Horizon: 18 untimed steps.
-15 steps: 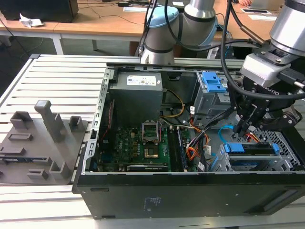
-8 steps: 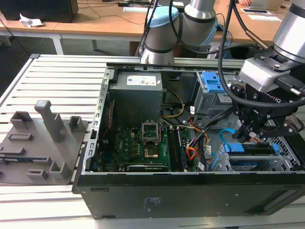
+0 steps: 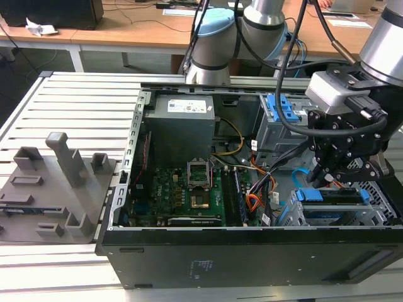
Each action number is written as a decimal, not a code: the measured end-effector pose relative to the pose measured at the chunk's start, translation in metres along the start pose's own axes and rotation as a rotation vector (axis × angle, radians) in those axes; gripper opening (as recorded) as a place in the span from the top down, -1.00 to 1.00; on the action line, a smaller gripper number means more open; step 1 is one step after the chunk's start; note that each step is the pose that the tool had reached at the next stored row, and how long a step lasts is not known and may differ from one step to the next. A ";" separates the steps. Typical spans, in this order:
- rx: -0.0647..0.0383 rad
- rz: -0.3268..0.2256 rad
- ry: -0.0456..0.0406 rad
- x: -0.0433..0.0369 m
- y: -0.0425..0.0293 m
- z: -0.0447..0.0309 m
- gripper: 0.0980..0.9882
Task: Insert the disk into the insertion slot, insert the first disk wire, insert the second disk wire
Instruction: 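Insert the second disk wire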
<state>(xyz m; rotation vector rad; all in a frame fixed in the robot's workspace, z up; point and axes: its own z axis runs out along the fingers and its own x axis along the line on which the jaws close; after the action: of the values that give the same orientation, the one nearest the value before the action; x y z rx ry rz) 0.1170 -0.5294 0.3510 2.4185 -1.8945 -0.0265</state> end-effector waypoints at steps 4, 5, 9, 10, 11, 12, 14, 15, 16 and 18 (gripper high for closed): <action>-0.003 0.100 -0.0050 0.0000 0.0000 0.0001 0.85; -0.004 0.118 -0.0059 0.0001 0.0000 0.0001 0.85; -0.006 0.204 -0.0115 0.0000 0.0000 0.0004 0.85; -0.006 0.204 -0.0115 0.0000 0.0000 0.0004 0.85; -0.006 0.204 -0.0116 0.0000 0.0000 0.0005 0.85; -0.006 0.204 -0.0115 0.0000 0.0000 0.0004 0.85; -0.006 0.204 -0.0115 0.0000 0.0000 0.0004 0.85; -0.006 0.204 -0.0116 0.0000 -0.0001 0.0004 0.85; -0.006 0.204 -0.0115 0.0002 -0.0007 0.0004 0.85; -0.007 0.204 -0.0115 0.0014 -0.0054 0.0001 0.85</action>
<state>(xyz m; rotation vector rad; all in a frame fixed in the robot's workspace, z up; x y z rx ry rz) 0.1226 -0.5295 0.3506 2.2127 -2.1318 -0.0356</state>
